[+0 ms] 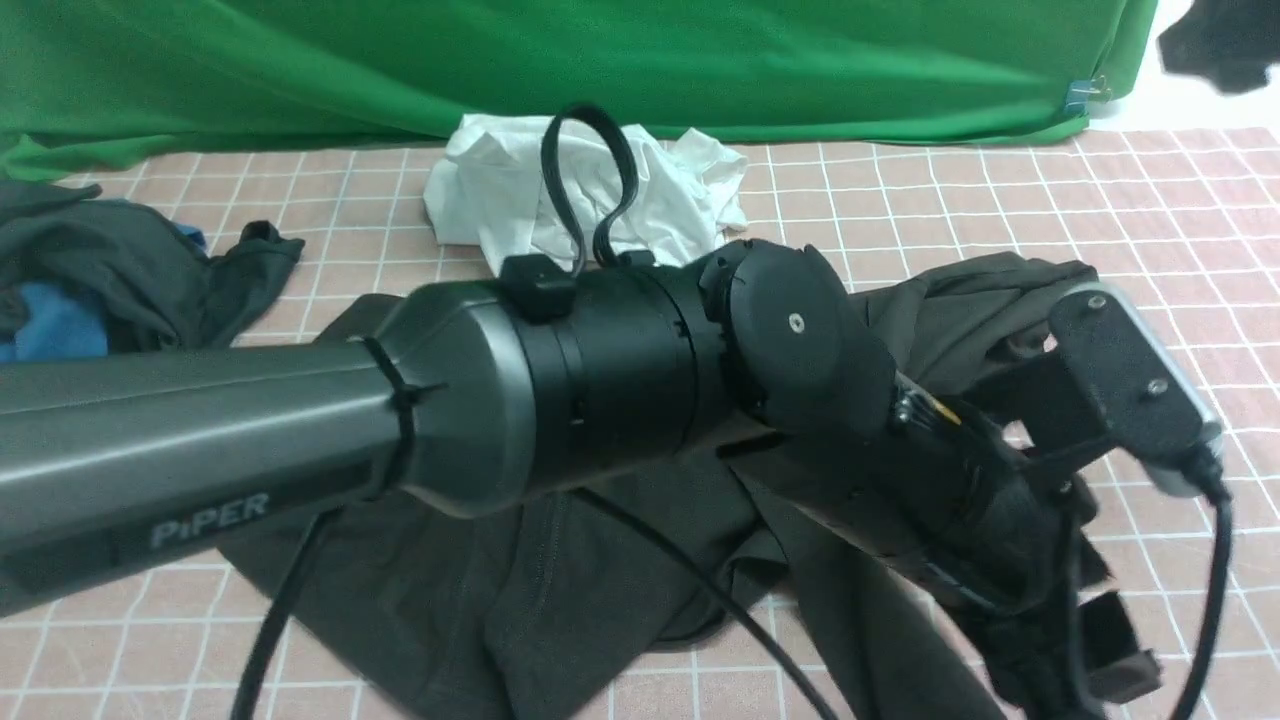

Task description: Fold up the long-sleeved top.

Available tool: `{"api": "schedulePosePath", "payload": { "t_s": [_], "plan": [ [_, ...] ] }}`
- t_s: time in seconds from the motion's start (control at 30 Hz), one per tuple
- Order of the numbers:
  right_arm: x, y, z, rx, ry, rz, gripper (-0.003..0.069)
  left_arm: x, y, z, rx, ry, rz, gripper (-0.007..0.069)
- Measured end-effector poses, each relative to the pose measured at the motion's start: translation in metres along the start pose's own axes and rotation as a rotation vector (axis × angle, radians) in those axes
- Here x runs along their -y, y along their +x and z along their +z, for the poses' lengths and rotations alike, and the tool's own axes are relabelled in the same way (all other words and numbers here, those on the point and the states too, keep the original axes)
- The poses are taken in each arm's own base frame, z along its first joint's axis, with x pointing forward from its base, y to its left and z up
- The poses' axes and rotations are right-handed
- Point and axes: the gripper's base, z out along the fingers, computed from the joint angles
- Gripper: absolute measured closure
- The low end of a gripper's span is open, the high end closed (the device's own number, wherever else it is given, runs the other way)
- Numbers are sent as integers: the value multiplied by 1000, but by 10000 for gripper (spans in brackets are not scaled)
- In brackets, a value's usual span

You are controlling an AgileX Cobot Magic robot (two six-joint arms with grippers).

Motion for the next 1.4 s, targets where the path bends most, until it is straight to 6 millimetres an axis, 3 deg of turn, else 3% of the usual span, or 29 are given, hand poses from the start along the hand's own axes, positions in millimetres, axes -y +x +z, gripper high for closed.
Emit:
{"api": "schedulePosePath", "payload": {
  "t_s": [0.1, 0.13, 0.2, 0.27, 0.37, 0.4, 0.47, 0.5, 0.57, 0.6, 0.63, 0.7, 0.73, 0.77, 0.8, 1.0, 1.2, 1.4],
  "plan": [
    [-9, -2, -37, 10, -21, 63, 202, -4, -2, -25, -25, -56, -7, -29],
    [-9, -2, -39, 15, -20, 67, 207, -5, -1, -25, -25, -58, -9, -29],
    [-25, 0, -64, -5, -65, 76, 266, -10, -5, -59, -14, -136, -81, -46],
    [-37, 2, -72, -32, -102, 66, 293, -11, -6, -87, -9, -198, -102, -13],
    [-65, 5, -77, -91, -185, 36, 354, -12, -3, -136, -14, -310, -155, 158],
    [-84, 7, -78, -113, -235, -1, 383, -10, 0, -161, -6, -370, -168, 258],
    [-115, 11, -77, -136, -312, -69, 410, -6, 7, -192, 13, -446, -212, 423],
    [-119, 11, -77, -140, -321, -75, 414, -7, 9, -196, 16, -460, -217, 440],
    [-165, 21, -76, -172, -426, -167, 424, 4, 21, -231, 44, -536, -263, 568],
    [-176, 23, -76, -178, -447, -186, 424, 4, 24, -234, 44, -546, -274, 578],
    [-202, 31, -73, -204, -485, -212, 415, 17, 37, -255, 57, -600, -310, 600],
    [-236, 40, -70, -229, -530, -242, 390, 28, 55, -267, 55, -647, -372, 606],
    [-242, 42, -69, -233, -540, -251, 384, 29, 58, -269, 54, -656, -382, 606],
    [-267, 52, -64, -256, -566, -270, 358, 41, 74, -276, 53, -699, -427, 606],
    [-280, 58, -60, -273, -578, -274, 337, 47, 82, -278, 52, -721, -449, 606],
    [-353, 109, -23, -425, -596, -332, 192, 83, 130, -270, 31, -759, -511, 606],
    [-392, 135, 19, -494, -567, -328, 106, 94, 150, -259, 8, -749, -528, 606],
    [-405, 154, 55, -508, -493, -390, 98, 94, 150, -260, 19, -758, -522, 606]
  ]
}}
